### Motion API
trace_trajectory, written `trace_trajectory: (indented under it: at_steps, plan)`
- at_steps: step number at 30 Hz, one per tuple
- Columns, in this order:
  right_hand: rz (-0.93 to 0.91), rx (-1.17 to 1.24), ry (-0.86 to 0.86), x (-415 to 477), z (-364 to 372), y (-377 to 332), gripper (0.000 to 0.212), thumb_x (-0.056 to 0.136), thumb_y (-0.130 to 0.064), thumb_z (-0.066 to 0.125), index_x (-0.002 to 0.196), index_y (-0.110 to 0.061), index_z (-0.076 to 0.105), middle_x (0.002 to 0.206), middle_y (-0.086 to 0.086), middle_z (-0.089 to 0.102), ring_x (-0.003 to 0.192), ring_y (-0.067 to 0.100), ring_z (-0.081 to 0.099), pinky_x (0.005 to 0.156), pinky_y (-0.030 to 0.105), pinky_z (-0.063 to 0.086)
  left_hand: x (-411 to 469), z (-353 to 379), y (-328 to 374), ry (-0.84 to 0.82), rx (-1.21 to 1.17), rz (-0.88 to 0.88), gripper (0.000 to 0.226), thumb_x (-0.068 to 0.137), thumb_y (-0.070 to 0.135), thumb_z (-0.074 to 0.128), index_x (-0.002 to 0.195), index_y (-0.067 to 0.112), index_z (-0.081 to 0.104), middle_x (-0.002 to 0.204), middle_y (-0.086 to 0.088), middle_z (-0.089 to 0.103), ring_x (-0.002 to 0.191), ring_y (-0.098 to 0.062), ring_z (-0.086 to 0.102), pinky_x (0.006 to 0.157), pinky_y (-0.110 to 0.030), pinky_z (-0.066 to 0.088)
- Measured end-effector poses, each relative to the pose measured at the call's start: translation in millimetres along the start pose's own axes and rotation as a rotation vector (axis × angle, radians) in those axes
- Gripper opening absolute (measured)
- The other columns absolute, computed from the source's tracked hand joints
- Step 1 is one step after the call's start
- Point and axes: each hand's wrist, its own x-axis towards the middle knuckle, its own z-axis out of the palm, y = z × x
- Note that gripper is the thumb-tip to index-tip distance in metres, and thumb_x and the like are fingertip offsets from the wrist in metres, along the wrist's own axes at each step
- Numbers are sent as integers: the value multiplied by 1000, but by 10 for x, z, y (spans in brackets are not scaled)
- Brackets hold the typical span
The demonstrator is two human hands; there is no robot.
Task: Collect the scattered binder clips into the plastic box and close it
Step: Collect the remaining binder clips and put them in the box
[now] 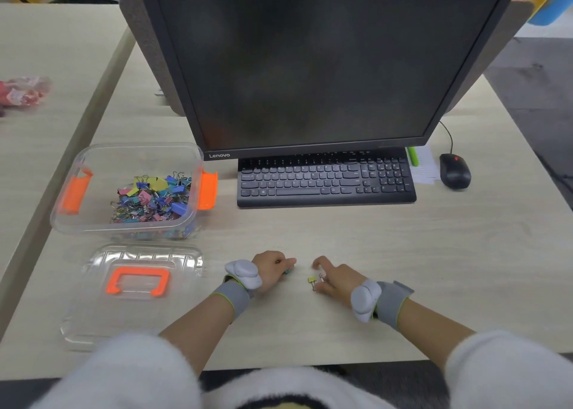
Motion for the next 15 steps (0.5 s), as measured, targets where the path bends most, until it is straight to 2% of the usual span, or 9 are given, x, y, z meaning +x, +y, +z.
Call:
trace_trajectory:
  at_steps: [6,9,12,15]
  plan:
    - [49,-129,-37,73,29,-107,26,94,-28,42,115,-15,34,90,10,47,77,25,47,50,26,29,-11,-28,-32,44,-58,-39,39,94,41,47,62,18,46,79,-5,55,73,-22,46,69,-27,36]
    - [59,-156,-24,72,36,-130,18,95,-27,42,100,-19,28,93,12,47,79,25,46,55,27,33,-30,-51,-34,52,-78,-48,41,94,40,47,59,20,45,79,-6,55,73,-23,46,69,-26,36]
    - [36,-139,-7,84,21,-129,18,94,-25,45,98,-19,29,96,12,50,80,23,46,67,29,36,-53,-83,-46,73,-120,-56,41,94,39,49,57,21,45,70,-2,53,71,-22,46,67,-25,35]
    - [38,-43,-16,110,0,-152,10,94,-21,42,102,-16,39,83,4,49,68,23,46,60,26,38,-97,-161,-34,118,-205,-44,40,93,35,51,56,21,47,63,1,50,62,-20,44,54,-25,35]
